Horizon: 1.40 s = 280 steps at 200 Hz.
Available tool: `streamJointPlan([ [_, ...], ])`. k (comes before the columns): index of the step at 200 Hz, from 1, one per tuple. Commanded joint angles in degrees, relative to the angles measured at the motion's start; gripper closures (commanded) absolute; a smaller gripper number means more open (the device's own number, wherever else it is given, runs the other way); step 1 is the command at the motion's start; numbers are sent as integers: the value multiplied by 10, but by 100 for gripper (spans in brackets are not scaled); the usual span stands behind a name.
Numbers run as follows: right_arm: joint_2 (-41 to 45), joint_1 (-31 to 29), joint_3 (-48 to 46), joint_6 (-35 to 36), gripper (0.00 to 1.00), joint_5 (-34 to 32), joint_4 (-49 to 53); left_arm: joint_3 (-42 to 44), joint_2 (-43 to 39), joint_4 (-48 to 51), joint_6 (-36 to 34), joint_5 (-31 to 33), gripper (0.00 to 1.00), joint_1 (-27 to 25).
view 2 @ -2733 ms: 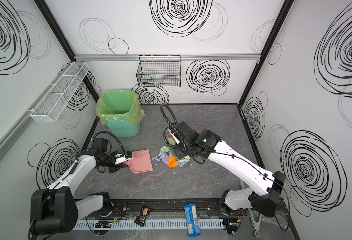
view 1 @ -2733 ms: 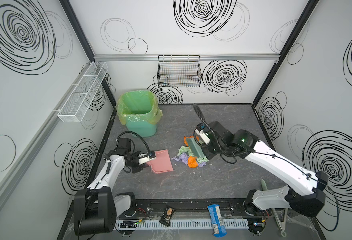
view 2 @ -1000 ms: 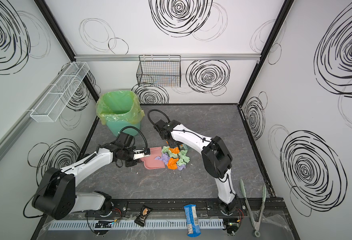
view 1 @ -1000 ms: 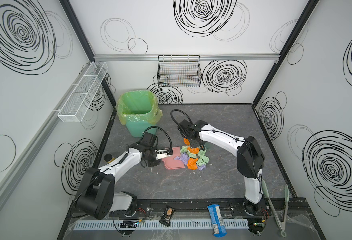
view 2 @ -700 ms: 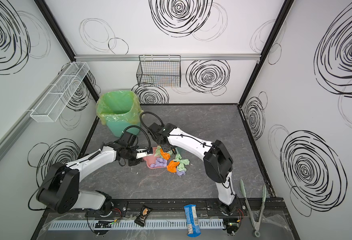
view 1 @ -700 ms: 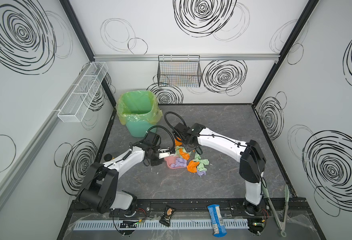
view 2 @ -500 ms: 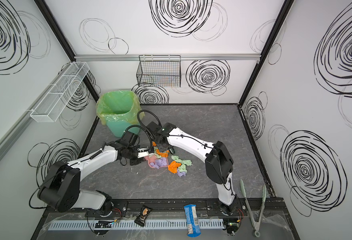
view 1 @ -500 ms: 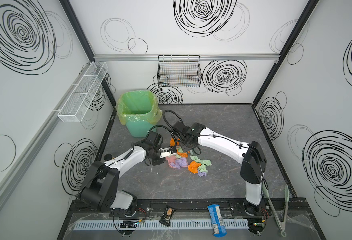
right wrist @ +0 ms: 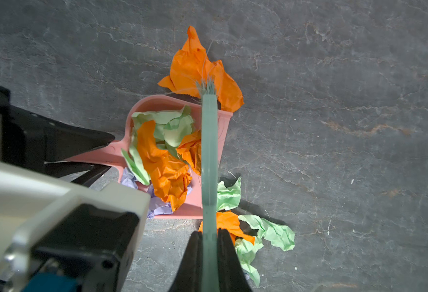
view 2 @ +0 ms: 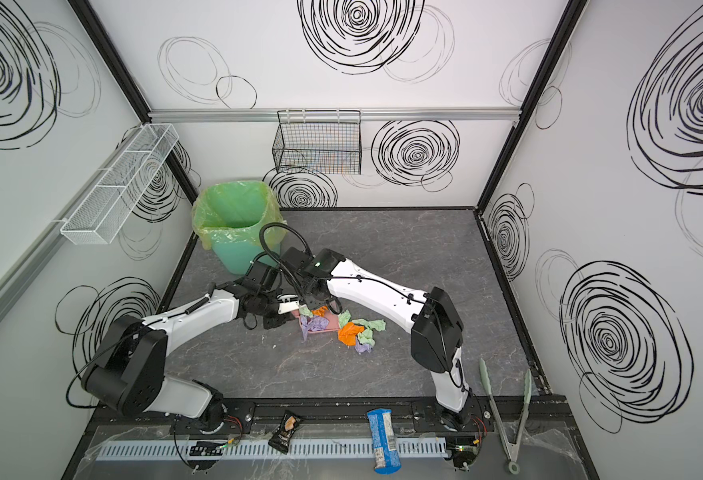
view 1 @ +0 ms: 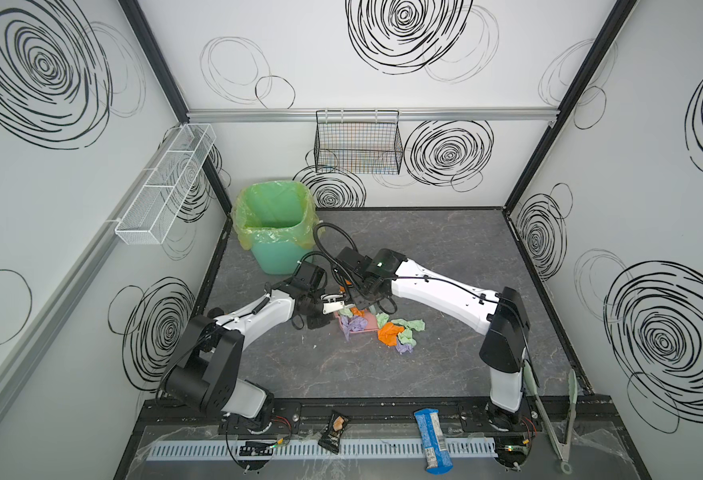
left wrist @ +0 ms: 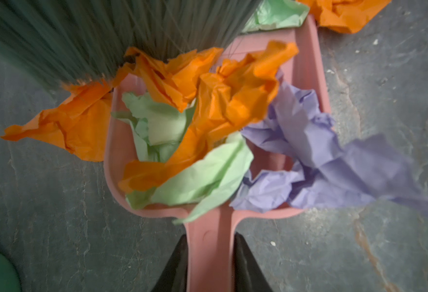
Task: Sweep away the paper scraps from the table
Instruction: 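Sweep scraps into the pink dustpan with the right brush while the left holds it, then lift the filled dustpan toward the wastebasket with the left gripper while the right draws back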
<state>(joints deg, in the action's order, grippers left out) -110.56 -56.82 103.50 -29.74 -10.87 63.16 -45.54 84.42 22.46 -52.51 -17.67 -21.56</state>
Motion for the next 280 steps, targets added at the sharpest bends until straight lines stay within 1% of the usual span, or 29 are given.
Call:
streamJointPlan([
  [1,42,-1,14,-21,100,-47,52,-10,1,-11,9,-32,100,9],
  [31,84,14,19,-28,100,-79,64,0,-19,-14,1,-64,100,19],
  [56,125,29,14,-26,100,-81,54,4,-29,-14,-8,-75,100,28],
  [93,185,52,-20,-25,100,-93,44,0,-52,-10,-12,-116,100,47],
  [113,237,86,-77,-24,100,-93,18,-15,-66,10,-15,-131,100,54],
  [138,328,125,-191,-8,100,-91,-54,-45,-83,58,-28,-145,100,66],
  [156,389,156,-270,4,100,-63,-110,-67,-99,91,-38,-152,100,75],
  [175,430,188,-325,6,100,-39,-133,-89,-118,126,-47,-159,100,85],
  [199,454,211,-382,10,100,-25,-146,-115,-144,169,-56,-169,100,95],
  [224,470,221,-429,13,100,-9,-167,-144,-163,213,-68,-172,100,107],
  [280,484,230,-477,18,100,12,-200,-201,-181,298,-102,-197,100,156],
])
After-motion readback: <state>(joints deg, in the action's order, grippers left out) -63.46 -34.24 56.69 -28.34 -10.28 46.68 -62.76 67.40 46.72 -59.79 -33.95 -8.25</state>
